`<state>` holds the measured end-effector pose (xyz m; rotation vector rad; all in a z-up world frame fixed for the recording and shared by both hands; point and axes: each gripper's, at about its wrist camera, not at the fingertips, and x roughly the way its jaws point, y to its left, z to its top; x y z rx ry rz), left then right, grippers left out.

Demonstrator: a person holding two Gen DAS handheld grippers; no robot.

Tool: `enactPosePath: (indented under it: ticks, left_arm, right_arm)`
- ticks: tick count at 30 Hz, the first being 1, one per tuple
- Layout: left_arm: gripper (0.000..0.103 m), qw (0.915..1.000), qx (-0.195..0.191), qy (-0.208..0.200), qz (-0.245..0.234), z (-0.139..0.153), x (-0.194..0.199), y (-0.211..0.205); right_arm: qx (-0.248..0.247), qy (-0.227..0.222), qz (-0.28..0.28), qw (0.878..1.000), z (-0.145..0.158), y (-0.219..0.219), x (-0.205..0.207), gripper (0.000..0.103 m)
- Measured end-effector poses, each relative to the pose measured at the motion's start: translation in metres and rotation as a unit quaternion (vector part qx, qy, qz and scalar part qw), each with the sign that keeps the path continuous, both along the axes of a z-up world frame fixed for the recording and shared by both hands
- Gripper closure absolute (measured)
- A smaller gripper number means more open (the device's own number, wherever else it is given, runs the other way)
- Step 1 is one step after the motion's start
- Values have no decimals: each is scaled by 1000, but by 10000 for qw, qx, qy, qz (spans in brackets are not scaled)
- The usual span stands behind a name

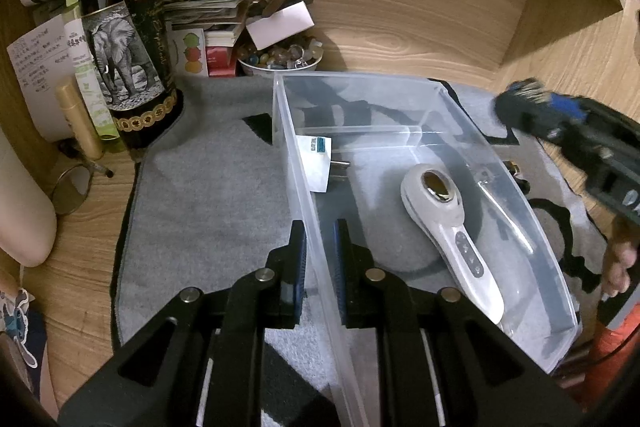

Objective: Organize rigid objects
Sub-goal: 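Place the black brush into the clear box beside the massager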

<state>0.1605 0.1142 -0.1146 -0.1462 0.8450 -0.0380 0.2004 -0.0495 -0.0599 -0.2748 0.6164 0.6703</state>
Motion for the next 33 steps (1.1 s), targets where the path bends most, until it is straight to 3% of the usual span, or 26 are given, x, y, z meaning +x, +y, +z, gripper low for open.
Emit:
enactPosePath:
  ticks: [6,12,17,19,27,33]
  left_arm:
    - [89,10000,-9,-5,-22,0,0,0]
    - [89,10000,-5,-7,-24,0,0,-1]
    - [89,10000,0,-4,-21,0,0,0]
    - [89,10000,3,1,-15,0,0,0]
    - [89,10000,15,15,7,1,1,-2]
    - [89,10000,24,29,18,1,0,-2]
  right_arm:
    - [-304,625,389,9968,-27,27,10,70]
    - [-452,911,446,9938,-40,34,12,70]
    - [-466,837,408,9946,-35,32,10,67]
    - [-418,722,374,9958,-30,28,8,58]
    - [-228,361,189,9989,-9,8,1,57]
    - [-144,-36,-133,9998,9,-21,-5,47]
